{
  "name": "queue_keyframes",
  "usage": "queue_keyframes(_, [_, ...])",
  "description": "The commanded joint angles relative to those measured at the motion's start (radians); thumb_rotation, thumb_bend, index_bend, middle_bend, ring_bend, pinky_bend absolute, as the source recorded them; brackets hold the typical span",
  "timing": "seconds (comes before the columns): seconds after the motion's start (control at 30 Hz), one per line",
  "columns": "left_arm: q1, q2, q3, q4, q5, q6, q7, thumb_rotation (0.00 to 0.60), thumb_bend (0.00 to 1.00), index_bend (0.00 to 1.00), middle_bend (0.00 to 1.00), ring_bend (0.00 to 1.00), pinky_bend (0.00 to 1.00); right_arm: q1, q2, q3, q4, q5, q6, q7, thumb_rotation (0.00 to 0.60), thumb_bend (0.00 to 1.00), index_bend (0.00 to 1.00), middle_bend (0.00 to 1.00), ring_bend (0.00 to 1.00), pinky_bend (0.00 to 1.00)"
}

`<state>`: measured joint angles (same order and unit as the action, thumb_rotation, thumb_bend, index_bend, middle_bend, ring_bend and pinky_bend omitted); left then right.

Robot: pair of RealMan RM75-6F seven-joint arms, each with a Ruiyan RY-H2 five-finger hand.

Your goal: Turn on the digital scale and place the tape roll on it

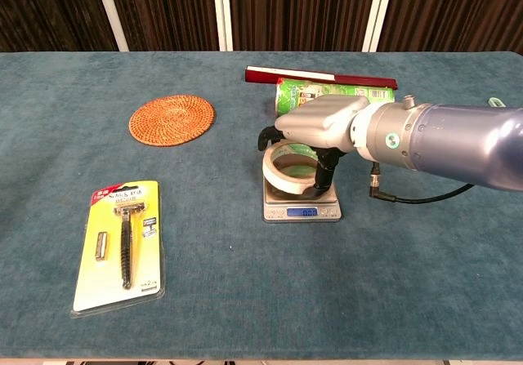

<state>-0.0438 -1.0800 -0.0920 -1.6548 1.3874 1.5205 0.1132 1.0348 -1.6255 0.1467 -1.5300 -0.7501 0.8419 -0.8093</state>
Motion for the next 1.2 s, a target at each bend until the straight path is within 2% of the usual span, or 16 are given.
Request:
queue_keyframes(0.03, [0.000,0.000,0.000,0.000,0.000,0.000,0.000,0.600,0.04,0.01,0.00,0.00,0.00,0.006,-0.006,0.000,-0.002,0.012,0.003,-0.002,0.600,0.36,0.12,0.17,0.23,0.87])
queue_keyframes(0.07, [0.000,0.000,0.000,0.000,0.000,0.001,0.001,0.600,0.04,0.01,0.00,0.00,0.00,0.009,-0.008,-0.001,-0.003,0.017,0.004,-0.003,0.600,0.36,0.10,0.15,0.21,0.85])
queue_keyframes(0.1, [0.000,0.000,0.000,0.000,0.000,0.001,0.001,0.600,0.04,0.01,0.00,0.00,0.00,0.012,-0.009,-0.002,-0.003,0.024,0.004,-0.005,0.600,0.36,0.08,0.14,0.19,0.74])
queue_keyframes(0.17, [0.000,-0.001,0.001,0.000,0.000,0.000,0.002,0.600,0.04,0.01,0.00,0.00,0.00,0.018,-0.012,-0.004,-0.003,0.037,0.005,-0.008,0.600,0.35,0.03,0.10,0.13,0.26])
queue_keyframes(0.2, [0.000,-0.001,0.001,0.001,0.000,0.000,0.003,0.600,0.04,0.01,0.00,0.00,0.00,0.020,-0.014,-0.005,-0.002,0.043,0.005,-0.009,0.600,0.33,0.01,0.08,0.10,0.08])
queue_keyframes(0.23, [0.000,-0.001,0.001,0.000,0.000,-0.001,0.003,0.600,0.04,0.01,0.00,0.00,0.00,0.023,-0.016,-0.005,0.000,0.049,0.006,-0.009,0.600,0.32,0.01,0.07,0.09,0.05])
queue_keyframes(0.4, [0.000,-0.002,0.000,0.001,-0.001,0.001,0.004,0.600,0.04,0.01,0.00,0.00,0.00,0.029,-0.034,-0.003,0.013,0.057,0.024,-0.001,0.600,0.28,0.00,0.03,0.03,0.00])
queue_keyframes(0.77, [0.001,-0.001,-0.002,0.001,-0.003,0.004,0.004,0.600,0.04,0.01,0.00,0.00,0.00,0.036,-0.014,-0.012,-0.014,0.050,0.048,0.001,0.600,0.26,0.00,0.00,0.00,0.00])
queue_keyframes(1.03, [0.006,0.005,-0.007,0.000,-0.007,0.015,-0.007,0.600,0.04,0.01,0.00,0.00,0.00,-0.002,0.144,-0.057,-0.217,0.027,0.134,-0.035,0.600,0.26,0.00,0.00,0.00,0.00])
queue_keyframes(1.2, [0.008,0.004,-0.002,-0.004,0.005,0.020,-0.006,0.600,0.04,0.01,0.00,0.00,0.00,-0.106,0.309,-0.130,-0.409,-0.101,0.284,-0.016,0.600,0.26,0.00,0.00,0.00,0.00])
